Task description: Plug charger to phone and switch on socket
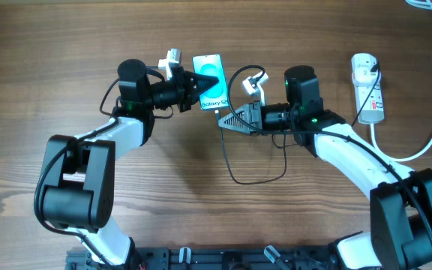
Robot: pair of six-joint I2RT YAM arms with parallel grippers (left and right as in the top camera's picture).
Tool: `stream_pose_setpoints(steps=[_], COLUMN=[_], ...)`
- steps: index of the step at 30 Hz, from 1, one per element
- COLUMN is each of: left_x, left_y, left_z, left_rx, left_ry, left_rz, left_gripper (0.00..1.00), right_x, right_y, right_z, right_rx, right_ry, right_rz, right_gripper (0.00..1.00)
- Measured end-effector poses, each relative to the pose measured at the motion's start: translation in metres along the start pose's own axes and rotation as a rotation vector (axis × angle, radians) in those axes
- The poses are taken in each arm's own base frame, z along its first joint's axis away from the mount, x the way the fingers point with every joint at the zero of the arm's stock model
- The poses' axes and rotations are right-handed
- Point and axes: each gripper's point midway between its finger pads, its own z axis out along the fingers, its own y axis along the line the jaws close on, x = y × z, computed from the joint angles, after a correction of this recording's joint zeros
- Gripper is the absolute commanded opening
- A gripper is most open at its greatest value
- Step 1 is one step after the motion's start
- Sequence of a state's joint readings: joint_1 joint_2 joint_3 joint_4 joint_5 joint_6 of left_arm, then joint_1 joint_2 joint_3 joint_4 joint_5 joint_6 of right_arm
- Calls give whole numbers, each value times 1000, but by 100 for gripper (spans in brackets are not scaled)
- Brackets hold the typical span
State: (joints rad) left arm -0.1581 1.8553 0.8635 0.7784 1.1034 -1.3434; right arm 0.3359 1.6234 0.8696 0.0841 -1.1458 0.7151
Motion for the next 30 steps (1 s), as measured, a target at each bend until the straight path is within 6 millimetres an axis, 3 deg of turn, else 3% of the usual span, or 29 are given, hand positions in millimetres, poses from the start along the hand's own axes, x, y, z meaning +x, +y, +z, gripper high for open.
stream_pose_setpoints(steps=[30], left_x=[-3], left_y=[0], left_z=[0], left_rx=[-2], left_ry=[-15], left_rz=[1], left_gripper=[4], right_x=[-6], right_y=[0], right_z=[0], right_rx=[10], right_ry=[-26], right_rz=[37], right_gripper=[4])
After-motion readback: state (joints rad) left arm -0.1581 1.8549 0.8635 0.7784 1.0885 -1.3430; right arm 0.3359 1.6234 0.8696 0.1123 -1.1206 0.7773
